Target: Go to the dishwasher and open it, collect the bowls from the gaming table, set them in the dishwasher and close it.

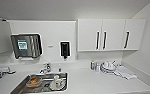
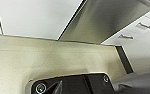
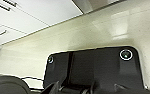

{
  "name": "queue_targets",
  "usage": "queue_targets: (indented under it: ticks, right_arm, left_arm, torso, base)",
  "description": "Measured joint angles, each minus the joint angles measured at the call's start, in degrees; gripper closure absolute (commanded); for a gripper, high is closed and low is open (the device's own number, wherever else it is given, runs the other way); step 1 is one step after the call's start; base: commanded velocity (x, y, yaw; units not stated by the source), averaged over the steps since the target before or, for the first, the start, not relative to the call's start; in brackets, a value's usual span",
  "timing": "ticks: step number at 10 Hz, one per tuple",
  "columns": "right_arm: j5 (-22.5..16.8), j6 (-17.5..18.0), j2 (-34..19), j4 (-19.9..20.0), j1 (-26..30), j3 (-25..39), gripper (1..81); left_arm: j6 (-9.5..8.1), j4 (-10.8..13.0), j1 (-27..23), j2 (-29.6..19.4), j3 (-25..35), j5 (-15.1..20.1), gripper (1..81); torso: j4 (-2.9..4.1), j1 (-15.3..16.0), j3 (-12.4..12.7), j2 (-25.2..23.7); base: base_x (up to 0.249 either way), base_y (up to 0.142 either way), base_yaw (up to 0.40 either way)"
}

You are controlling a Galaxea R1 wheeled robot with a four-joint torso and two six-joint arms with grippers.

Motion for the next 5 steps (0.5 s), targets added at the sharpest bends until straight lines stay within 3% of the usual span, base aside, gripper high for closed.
queue_targets:
  ticks: [2,5]
  right_arm:
    - [0.0,0.2,-1.8,0.8,0.7,0.8,1.0]
    - [-0.1,0.4,-4.5,2.1,2.3,4.1,1.0]
  left_arm:
    - [0.00,0.0,0.4,-4.4,5.6,2.1,1.0]
    - [-0.02,0.0,0.0,-6.3,12.3,4.6,1.0]
  torso:
    - [0.00,2.5,0.0,-4.0]
    - [0.00,5.7,-0.6,-9.0]
  base:
    - [0.000,0.000,0.000]
    - [0.000,0.000,0.000]
